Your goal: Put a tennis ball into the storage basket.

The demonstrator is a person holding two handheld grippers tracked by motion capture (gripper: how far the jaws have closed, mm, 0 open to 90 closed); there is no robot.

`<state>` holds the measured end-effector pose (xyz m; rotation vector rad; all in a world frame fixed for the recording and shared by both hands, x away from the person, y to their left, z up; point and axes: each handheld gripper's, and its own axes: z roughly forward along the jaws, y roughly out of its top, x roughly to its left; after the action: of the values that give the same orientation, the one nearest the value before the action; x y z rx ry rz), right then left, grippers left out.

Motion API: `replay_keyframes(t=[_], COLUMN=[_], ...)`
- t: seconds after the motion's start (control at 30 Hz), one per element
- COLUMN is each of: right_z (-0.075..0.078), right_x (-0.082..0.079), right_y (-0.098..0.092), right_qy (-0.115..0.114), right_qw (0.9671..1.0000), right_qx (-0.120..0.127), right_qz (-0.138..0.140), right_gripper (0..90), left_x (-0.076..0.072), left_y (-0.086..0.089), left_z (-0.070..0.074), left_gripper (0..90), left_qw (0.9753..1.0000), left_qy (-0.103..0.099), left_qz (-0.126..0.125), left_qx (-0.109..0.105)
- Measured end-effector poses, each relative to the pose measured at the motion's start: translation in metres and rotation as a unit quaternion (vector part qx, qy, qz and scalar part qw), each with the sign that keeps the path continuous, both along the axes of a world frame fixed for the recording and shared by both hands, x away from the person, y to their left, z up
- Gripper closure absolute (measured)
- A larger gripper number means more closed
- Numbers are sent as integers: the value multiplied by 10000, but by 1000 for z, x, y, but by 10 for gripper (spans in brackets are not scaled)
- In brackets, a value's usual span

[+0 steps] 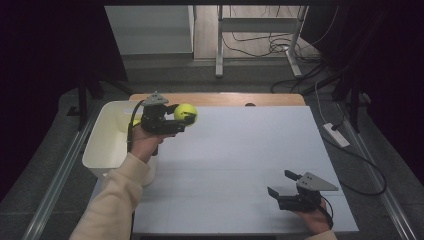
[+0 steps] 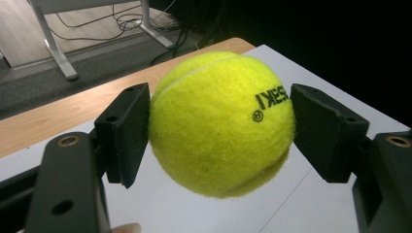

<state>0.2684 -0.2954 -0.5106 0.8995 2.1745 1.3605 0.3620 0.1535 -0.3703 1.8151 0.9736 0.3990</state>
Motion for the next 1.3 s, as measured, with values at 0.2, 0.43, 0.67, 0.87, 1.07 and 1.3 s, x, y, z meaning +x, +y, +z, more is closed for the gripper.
replay_keyframes(t=[0.2, 0.43, 0.67, 0.87, 1.07, 1.3], right_z=[0, 0, 0, 1, 1, 1], right_x=[0, 0, 0, 0, -1, -1], right_y=[0, 1, 0, 0, 0, 0], right_qy=[10, 6, -1, -3, -5, -10], right_qw=[10000, 10000, 10000, 10000, 10000, 10000], right_qx=[-1, 0, -3, 11, -7, 3], right_qz=[0, 15, -9, -20, -30, -24], right_gripper=[119, 119, 118, 119, 119, 119], left_x=[-3, -6, -8, -9, -12, -16], left_y=[5, 11, 17, 20, 26, 38], left_z=[5, 9, 11, 13, 16, 18], left_gripper=[271, 271, 271, 271, 271, 271], left_qw=[10000, 9998, 9997, 9995, 9991, 9986], left_qy=[-64, -141, -170, -209, -275, -304], left_qz=[31, 146, 199, 243, 309, 442], left_qx=[41, 27, 17, 17, 13, 31])
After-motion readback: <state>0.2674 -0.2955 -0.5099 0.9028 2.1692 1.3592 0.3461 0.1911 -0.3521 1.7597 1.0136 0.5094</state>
